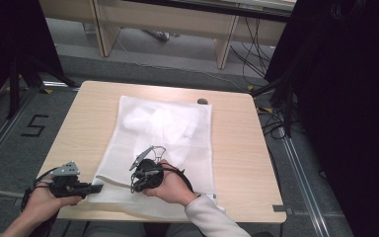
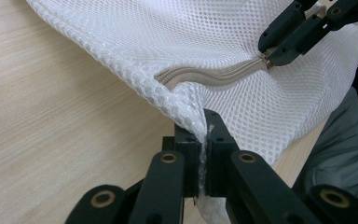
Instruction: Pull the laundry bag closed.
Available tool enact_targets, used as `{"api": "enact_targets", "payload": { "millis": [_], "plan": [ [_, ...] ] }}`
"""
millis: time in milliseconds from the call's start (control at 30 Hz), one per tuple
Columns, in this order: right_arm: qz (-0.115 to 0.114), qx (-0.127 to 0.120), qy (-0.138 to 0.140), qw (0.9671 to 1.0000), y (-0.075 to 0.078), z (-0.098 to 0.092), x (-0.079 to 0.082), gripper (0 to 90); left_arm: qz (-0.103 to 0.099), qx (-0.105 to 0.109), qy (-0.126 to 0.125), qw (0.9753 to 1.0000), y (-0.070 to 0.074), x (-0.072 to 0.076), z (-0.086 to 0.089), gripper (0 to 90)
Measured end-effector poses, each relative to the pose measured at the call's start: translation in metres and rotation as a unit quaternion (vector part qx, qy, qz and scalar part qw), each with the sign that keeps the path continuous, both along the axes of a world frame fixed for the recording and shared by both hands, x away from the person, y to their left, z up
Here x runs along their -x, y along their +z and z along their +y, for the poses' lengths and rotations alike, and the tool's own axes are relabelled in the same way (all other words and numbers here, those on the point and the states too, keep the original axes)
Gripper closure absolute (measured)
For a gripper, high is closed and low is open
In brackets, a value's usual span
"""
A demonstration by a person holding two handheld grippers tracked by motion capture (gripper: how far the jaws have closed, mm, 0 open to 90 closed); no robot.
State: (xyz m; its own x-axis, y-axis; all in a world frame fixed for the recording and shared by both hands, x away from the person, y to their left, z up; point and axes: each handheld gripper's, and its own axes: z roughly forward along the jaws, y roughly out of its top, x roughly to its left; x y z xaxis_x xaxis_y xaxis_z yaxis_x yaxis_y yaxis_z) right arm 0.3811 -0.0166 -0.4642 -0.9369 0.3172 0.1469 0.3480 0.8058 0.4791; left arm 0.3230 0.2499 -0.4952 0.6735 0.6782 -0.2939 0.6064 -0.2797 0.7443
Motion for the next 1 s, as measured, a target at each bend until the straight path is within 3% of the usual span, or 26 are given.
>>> {"api": "enact_targets", "payload": {
  "millis": [100, 167, 200, 267, 333, 400, 833, 900, 1000],
  "plan": [
    [0.007, -0.004, 0.003, 1.0, -0.0023, 0.0018, 0.0006, 82.3, 0.006, -0.006, -0.008, 0.9999, -0.0001, -0.0007, 0.0007, 85.8],
    [-0.003, -0.002, 0.001, 1.0, -0.0034, 0.0026, -0.0004, 82.3, -0.001, 0.0, 0.0, 1.0, -0.0016, -0.0002, -0.0001, 85.8],
    [-0.008, 0.0, 0.008, 0.9999, -0.0034, 0.002, -0.0019, 82.3, 0.004, -0.009, -0.003, 0.9999, -0.0005, -0.0004, 0.0009, 85.8],
    [-0.006, -0.001, -0.003, 1.0, -0.0021, 0.0039, 0.0001, 82.3, 0.008, -0.007, -0.005, 0.9999, -0.0007, -0.001, 0.0013, 85.8],
    [-0.013, 0.001, 0.007, 0.9999, -0.0029, 0.0037, -0.0012, 82.3, 0.006, -0.008, -0.004, 0.9999, -0.0009, -0.0009, 0.0012, 85.8],
    [-0.002, -0.002, -0.001, 1.0, -0.0031, 0.0043, 0.0001, 82.3, 0.006, -0.007, -0.003, 1.0, -0.0008, -0.0009, 0.001, 85.8],
    [-0.008, 0.002, 0.003, 1.0, -0.0026, 0.003, 0.0011, 82.3, 0.012, 0.0, -0.002, 0.9999, 0.0002, -0.0004, 0.0011, 85.8],
    [-0.007, 0.006, 0.004, 1.0, -0.0025, 0.0032, 0.0014, 82.3, 0.0, 0.005, 0.001, 1.0, -0.001, 0.0, 0.0003, 85.8],
    [-0.01, 0.01, 0.004, 0.9999, -0.0031, 0.0044, 0.0024, 82.3, 0.0, 0.005, 0.001, 1.0, -0.0006, 0.0001, 0.0002, 85.8]
  ]
}}
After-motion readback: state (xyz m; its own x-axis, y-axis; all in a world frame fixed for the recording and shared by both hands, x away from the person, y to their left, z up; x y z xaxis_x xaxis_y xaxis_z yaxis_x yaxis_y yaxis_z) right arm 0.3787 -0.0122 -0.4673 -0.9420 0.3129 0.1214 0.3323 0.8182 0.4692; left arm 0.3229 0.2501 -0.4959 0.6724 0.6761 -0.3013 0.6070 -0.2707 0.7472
